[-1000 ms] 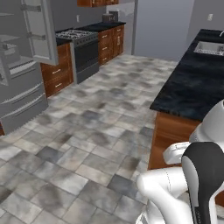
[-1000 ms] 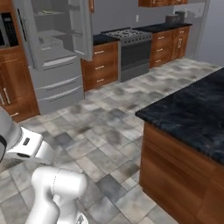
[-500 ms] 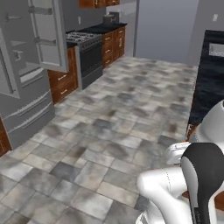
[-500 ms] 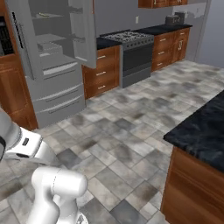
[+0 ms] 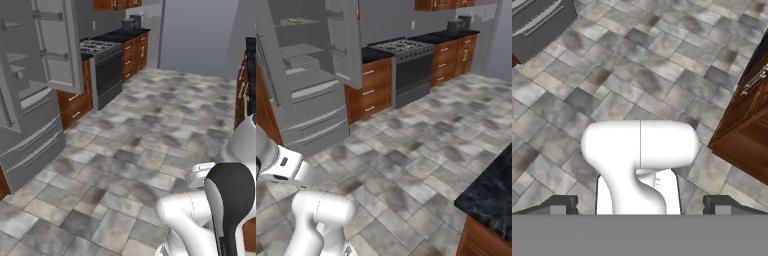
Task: Gather the cucumber and broccoli from the fridge and place them on a tray on the dining counter. Then gather the chicken drumstick and fish from the fridge and place them on the other tray.
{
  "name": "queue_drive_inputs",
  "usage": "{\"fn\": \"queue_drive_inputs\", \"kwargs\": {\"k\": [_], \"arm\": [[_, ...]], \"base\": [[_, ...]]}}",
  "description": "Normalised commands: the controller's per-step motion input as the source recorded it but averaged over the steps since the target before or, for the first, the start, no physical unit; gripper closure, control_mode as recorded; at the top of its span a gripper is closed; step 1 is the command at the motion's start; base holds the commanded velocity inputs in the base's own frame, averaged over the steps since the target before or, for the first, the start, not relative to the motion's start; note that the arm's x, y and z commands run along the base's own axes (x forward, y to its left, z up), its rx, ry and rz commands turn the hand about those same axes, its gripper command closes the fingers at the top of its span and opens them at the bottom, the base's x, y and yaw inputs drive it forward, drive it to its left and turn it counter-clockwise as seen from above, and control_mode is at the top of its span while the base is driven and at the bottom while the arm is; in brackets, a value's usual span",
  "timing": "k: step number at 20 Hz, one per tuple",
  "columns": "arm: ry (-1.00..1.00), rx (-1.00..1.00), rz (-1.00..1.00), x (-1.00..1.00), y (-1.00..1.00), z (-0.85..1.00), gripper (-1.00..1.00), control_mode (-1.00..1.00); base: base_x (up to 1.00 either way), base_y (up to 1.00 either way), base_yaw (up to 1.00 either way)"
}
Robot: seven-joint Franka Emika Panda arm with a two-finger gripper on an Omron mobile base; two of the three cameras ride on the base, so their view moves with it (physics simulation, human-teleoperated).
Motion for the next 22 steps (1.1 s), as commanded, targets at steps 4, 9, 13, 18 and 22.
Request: {"fn": "queue_drive_inputs", "kwargs": {"k": [4, 9, 13, 18, 22], "arm": [[0.00, 0.00, 0.00, 0.00, 0.00, 0.00, -1.00, 1.00], [0.00, 0.00, 0.00, 0.00, 0.00, 0.00, -1.00, 1.00], [0.00, 0.00, 0.00, 0.00, 0.00, 0.00, -1.00, 1.00], [0.00, 0.00, 0.00, 0.00, 0.00, 0.00, -1.00, 1.00], [0.00, 0.00, 0.00, 0.00, 0.00, 0.00, -1.00, 1.00]], "base": [[1.00, 0.00, 0.05], [1.00, 0.07, 0.03], [1.00, 0.12, 0.05], [1.00, 0.16, 0.08], [1.00, 0.25, 0.17]]}}
